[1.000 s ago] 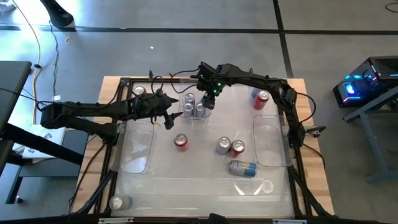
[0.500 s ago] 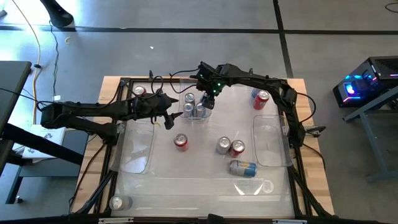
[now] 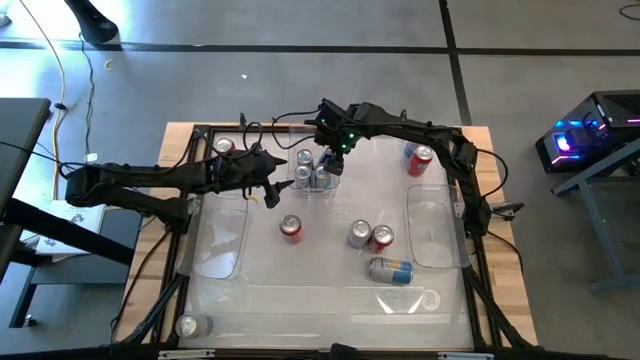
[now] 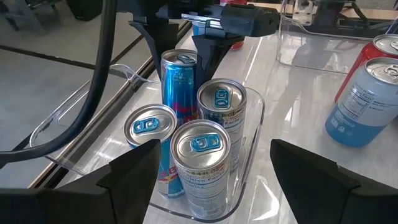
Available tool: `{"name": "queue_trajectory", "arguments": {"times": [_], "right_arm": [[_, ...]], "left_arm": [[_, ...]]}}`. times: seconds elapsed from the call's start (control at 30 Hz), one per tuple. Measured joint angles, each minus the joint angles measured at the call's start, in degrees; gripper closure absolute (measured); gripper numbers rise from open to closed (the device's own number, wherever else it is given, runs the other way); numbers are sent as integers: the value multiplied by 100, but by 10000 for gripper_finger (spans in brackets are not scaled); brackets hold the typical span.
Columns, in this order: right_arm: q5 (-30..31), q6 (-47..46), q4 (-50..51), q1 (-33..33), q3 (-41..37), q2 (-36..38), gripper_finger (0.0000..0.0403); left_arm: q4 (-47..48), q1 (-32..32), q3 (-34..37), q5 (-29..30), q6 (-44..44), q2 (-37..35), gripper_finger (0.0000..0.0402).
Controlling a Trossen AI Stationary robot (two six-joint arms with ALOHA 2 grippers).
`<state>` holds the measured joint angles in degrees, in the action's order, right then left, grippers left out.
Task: Sort soda cans
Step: Put the blue soda can into the top center transparent bin
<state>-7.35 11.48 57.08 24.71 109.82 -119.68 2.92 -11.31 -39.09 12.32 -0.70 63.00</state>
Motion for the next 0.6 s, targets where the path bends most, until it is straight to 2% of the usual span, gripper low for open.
{"name": "queue_trajectory", "arguments": {"times": [0.33,0.6], "right_arm": [[-225,91,-20,0,0,17,116],[-247,261,-6,-11,0,24,112]], "left_arm": [[0,-1,0,0,0,0,106],[1,-1,0,2,1,0,106]]}}
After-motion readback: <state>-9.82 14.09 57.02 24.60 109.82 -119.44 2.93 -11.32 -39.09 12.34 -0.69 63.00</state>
